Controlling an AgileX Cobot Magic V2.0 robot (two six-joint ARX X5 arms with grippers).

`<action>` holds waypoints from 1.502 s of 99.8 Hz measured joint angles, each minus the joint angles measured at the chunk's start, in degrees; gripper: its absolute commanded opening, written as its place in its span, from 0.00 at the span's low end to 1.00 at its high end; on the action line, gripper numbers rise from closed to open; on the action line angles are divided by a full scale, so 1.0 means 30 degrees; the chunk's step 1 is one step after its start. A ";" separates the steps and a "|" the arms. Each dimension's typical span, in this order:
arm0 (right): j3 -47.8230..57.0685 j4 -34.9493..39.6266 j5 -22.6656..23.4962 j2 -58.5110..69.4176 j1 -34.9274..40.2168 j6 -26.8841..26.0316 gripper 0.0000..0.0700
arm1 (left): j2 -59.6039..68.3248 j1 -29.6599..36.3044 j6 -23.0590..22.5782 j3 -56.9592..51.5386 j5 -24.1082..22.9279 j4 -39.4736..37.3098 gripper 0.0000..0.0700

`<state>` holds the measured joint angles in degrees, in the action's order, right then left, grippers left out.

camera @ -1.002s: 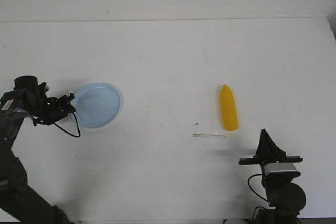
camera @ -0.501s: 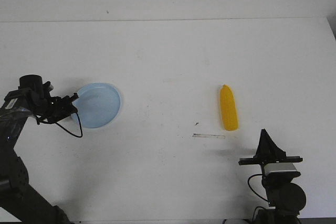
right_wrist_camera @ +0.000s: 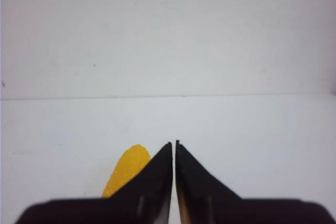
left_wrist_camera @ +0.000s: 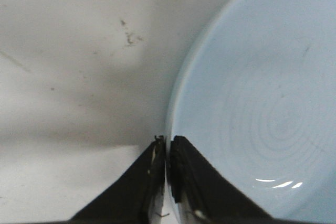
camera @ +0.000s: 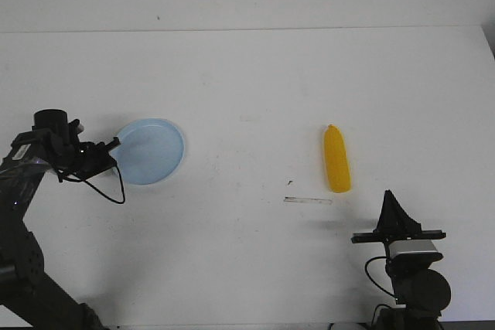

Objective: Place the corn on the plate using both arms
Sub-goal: 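Push the plate with the left gripper toward the corn cob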

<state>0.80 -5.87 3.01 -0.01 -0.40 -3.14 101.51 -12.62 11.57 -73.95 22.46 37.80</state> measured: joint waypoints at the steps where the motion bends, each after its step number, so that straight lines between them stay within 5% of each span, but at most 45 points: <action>1: 0.0000 0.0000 0.0000 0.0000 0.0000 0.0000 0.02 | -0.0044 0.0058 0.0007 0.0000 0.0000 -0.0007 0.00; 31: 0.0000 0.0000 0.0000 0.0000 0.0000 0.0000 0.02 | -0.2084 0.2215 0.0437 -0.0007 -0.0015 -0.0102 0.00; 55: 0.0000 0.0000 0.0000 0.0000 0.0000 0.0000 0.02 | -0.2076 0.6535 0.0583 -0.0007 -0.0007 -0.0707 0.00; 91: 0.0000 0.0000 0.0000 0.0000 0.0000 0.0000 0.02 | -0.1333 1.1344 0.2885 -0.0007 0.0000 -0.2543 0.00; 138: 0.0000 0.0000 0.0000 0.0000 0.0000 0.0000 0.02 | -0.0495 1.1380 0.3905 0.0000 -0.0809 -0.2463 0.01; 150: 0.0000 0.0000 0.0000 0.0000 0.0000 0.0000 0.02 | -0.0495 1.1344 0.3920 0.0000 -0.0860 -0.2455 0.11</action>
<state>0.80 -5.87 3.01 -0.01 -0.40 -3.14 100.03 21.41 23.33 -73.95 19.88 30.44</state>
